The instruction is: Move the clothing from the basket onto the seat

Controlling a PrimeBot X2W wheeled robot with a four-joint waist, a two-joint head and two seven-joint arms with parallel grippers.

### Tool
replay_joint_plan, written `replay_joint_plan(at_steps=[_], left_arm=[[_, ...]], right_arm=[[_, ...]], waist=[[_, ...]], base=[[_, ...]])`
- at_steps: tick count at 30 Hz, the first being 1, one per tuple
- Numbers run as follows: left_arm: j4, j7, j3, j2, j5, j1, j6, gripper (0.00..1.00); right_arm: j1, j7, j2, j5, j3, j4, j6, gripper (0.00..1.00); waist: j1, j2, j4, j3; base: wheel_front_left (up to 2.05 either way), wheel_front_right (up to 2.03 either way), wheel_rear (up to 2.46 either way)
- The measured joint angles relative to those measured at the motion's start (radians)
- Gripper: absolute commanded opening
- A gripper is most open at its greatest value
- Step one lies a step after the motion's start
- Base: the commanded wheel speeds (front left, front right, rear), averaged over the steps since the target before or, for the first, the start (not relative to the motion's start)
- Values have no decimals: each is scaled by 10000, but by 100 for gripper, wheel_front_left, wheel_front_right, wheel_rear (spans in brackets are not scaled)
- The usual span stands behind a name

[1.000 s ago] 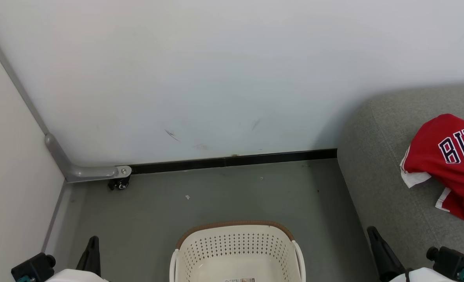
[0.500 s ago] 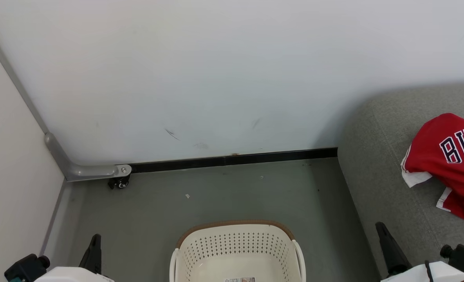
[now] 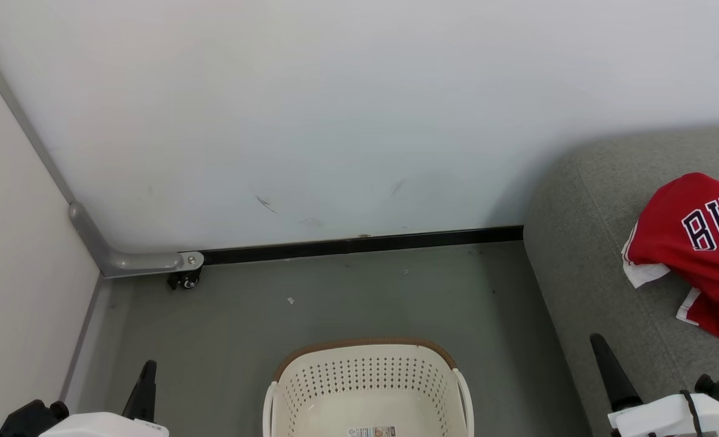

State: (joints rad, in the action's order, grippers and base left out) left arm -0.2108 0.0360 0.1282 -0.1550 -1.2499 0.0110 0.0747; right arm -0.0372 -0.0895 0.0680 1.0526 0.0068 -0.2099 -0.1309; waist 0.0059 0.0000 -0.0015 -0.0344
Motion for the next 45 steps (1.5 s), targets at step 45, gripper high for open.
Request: replay_joint_plan(at_steps=[45], left_arm=[[-504,-1329,-1935,1147,-3609,426,-1916,0]], right_arm=[[887,1101,320,6287,-378,-445,2,0]], waist=[[-53,0,15,374]], base=[[0,0,0]])
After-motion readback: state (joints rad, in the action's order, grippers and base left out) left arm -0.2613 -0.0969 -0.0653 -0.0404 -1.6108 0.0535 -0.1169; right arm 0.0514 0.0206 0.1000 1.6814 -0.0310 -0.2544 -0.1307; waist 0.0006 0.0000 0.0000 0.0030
